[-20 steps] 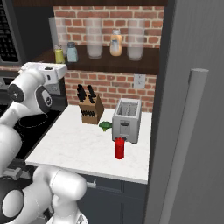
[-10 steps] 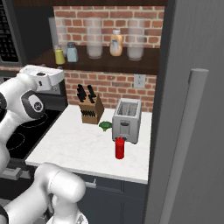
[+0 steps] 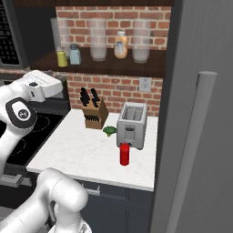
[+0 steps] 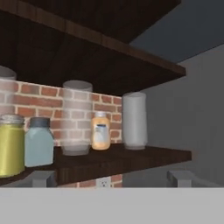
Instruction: Put the shaker and condiment bottle from the counter next to their counterparts in the cabinet.
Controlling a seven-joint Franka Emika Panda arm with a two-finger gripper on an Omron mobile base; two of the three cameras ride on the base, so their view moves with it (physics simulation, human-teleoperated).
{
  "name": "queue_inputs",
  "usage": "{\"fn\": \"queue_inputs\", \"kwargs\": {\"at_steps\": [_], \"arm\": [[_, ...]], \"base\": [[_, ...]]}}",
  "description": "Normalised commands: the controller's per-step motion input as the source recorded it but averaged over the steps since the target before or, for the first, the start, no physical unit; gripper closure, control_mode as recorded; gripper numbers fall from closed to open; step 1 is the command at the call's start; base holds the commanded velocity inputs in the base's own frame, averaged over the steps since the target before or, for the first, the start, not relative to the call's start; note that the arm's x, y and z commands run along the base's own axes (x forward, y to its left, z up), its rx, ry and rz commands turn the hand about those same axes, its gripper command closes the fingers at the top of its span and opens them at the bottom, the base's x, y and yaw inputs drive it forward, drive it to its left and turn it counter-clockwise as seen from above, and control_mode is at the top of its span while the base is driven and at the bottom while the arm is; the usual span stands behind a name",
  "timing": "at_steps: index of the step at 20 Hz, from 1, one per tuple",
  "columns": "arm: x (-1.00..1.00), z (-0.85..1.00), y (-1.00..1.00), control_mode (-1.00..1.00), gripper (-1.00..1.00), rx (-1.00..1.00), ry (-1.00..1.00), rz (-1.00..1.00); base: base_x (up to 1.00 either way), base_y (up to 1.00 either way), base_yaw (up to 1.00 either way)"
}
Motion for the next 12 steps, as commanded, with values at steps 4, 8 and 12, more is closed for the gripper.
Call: {"fn": "queue_inputs", "kwargs": {"at_steps": [4,8,12], "arm": [[-0.28,-0.08,-0.35,-1.00,-1.00,0.00,-0.02,-0.23],[-0.25,-0.17,-0.41,-1.00,-1.00,0.02,0.00,-0.22],[-0.25,-0.22,-0.44,-1.00,-1.00,0.02,0.00,-0.21]], "base": [[0.00,0.00,0.00],[0.00,0.00,0.00],[0.00,0.00,0.00]]}}
